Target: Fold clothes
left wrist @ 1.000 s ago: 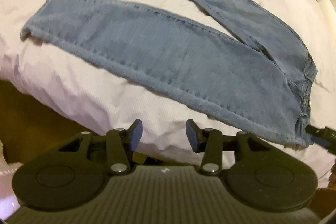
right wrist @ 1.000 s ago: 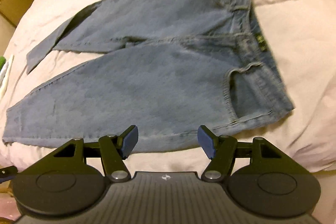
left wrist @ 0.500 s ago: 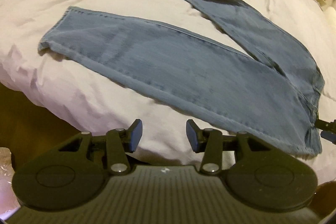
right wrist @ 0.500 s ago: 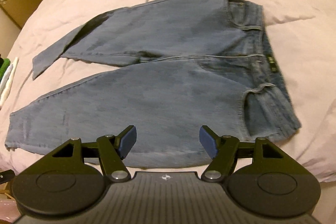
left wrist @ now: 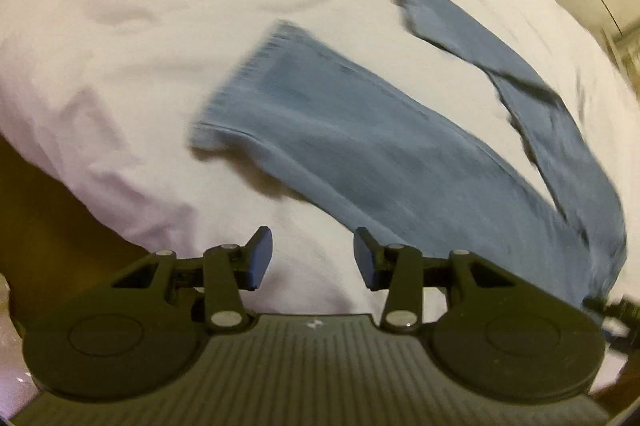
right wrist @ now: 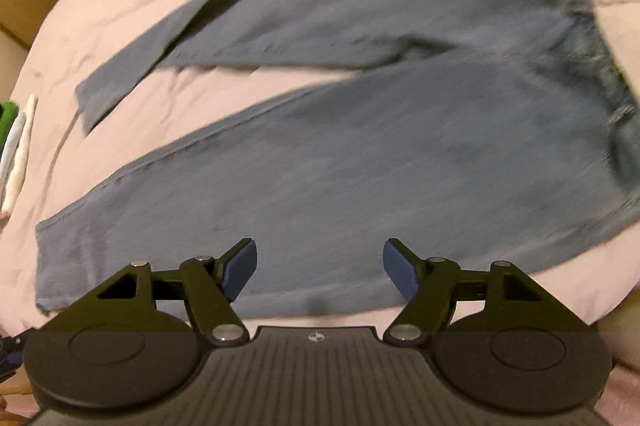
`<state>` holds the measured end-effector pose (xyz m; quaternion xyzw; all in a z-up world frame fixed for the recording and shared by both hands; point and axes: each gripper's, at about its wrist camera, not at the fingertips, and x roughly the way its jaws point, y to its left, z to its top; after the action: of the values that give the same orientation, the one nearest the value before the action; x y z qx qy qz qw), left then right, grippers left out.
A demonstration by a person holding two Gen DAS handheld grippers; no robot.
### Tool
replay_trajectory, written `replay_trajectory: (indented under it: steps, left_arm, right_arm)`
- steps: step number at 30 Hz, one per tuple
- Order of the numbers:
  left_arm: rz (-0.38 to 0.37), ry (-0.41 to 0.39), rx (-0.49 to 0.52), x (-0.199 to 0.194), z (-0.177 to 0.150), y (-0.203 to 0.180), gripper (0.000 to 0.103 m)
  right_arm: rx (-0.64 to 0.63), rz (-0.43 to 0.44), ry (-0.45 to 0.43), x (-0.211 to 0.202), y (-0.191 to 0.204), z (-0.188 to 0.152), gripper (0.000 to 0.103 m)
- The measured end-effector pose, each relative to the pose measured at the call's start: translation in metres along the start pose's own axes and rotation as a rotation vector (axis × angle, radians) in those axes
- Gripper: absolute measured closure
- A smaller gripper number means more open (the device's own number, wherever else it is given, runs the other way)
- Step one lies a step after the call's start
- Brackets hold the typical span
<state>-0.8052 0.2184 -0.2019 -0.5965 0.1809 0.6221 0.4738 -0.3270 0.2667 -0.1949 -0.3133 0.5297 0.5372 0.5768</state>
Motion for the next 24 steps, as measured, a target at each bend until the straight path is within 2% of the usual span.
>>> replay_trajectory:
  steps: [2, 3, 4, 5, 8, 11, 12, 13, 15, 20, 22, 23, 24]
  left_arm:
    - [-0.025, 0.015, -0.061, 0.008, 0.017, 0.023, 0.053]
    - [-0.038, 0.025, -0.091, 0.015, 0.023, 0.031, 0.044]
    - [-0.051, 0.034, -0.121, 0.022, 0.029, 0.039, 0.042]
    - [-0.064, 0.044, -0.150, 0.029, 0.036, 0.047, 0.042]
    - [-0.101, 0.066, -0.260, 0.051, 0.048, 0.068, 0.042]
    - [-0.120, 0.068, -0.328, 0.069, 0.054, 0.081, 0.042]
    - [-0.126, 0.068, -0.349, 0.075, 0.057, 0.085, 0.047]
    - [-0.133, 0.067, -0.337, 0.077, 0.059, 0.085, 0.076]
    - [-0.167, 0.053, -0.279, 0.073, 0.067, 0.083, 0.091]
    - [-0.315, -0.118, 0.059, -0.004, 0.093, 0.052, 0.089]
    - [-0.224, -0.095, 0.091, 0.001, 0.093, 0.056, 0.077]
    - [-0.168, -0.077, 0.099, 0.007, 0.092, 0.060, 0.077]
    - [-0.111, -0.059, 0.108, 0.012, 0.092, 0.064, 0.086]
  right_arm:
    - [-0.003, -0.002, 0.009, 0.001, 0.031, -0.012, 0.030]
    - [-0.007, -0.001, 0.007, -0.001, 0.045, -0.018, 0.027]
    - [-0.008, -0.011, 0.005, -0.002, 0.054, -0.023, 0.025]
    - [-0.008, -0.029, 0.006, -0.003, 0.061, -0.028, 0.021]
    - [0.006, -0.092, 0.029, -0.002, 0.077, -0.044, 0.021]
    - [0.050, -0.136, 0.078, 0.004, 0.082, -0.060, 0.021]
    - [0.056, -0.146, 0.091, 0.006, 0.083, -0.064, 0.021]
    - [0.055, -0.156, 0.102, 0.008, 0.085, -0.067, 0.021]
    - [0.053, -0.177, 0.121, 0.014, 0.092, -0.071, 0.021]
    - [0.046, -0.170, 0.128, 0.020, 0.110, -0.071, 0.021]
    - [0.032, -0.165, 0.120, 0.020, 0.116, -0.070, 0.020]
    - [0.031, -0.164, 0.118, 0.021, 0.118, -0.070, 0.019]
    - [0.037, -0.162, 0.120, 0.022, 0.118, -0.070, 0.019]
